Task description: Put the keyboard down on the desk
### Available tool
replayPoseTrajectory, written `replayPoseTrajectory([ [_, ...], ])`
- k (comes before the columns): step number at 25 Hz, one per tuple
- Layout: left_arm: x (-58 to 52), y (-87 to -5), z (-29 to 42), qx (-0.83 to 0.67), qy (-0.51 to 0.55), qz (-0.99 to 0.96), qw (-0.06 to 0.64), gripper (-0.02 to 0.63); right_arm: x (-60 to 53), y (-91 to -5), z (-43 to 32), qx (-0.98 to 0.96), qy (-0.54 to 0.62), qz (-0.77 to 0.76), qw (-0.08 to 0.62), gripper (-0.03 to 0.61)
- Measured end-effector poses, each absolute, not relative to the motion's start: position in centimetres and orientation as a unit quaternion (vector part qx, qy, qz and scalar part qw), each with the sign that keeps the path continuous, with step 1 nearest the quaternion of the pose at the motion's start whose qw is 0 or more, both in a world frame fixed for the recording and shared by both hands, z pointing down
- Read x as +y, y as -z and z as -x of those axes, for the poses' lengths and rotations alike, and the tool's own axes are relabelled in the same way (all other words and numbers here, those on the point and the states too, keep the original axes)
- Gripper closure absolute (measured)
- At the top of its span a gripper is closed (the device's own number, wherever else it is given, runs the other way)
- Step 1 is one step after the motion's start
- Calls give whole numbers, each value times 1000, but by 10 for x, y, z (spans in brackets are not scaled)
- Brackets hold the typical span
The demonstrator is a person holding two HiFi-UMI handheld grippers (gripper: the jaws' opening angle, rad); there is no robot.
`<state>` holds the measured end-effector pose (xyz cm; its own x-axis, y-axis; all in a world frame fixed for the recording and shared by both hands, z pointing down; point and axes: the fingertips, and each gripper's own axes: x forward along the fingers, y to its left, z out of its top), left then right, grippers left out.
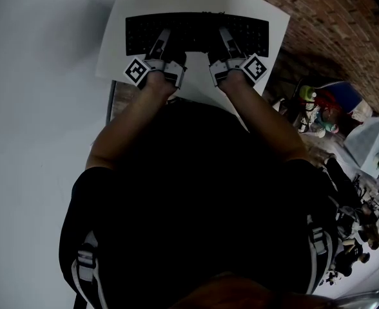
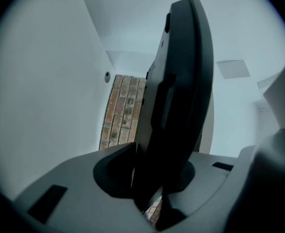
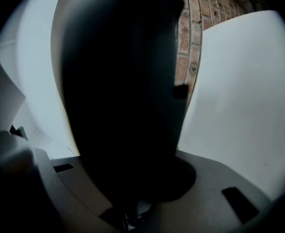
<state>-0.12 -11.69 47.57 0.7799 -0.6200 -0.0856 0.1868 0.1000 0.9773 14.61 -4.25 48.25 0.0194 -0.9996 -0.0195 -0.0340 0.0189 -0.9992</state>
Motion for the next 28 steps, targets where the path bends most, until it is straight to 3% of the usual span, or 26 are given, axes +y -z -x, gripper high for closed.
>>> replayPoseTrajectory([
  [28, -113, -548, -8, -198, 234, -605, 735, 520, -38, -550, -152, 492, 517, 525, 463, 456],
])
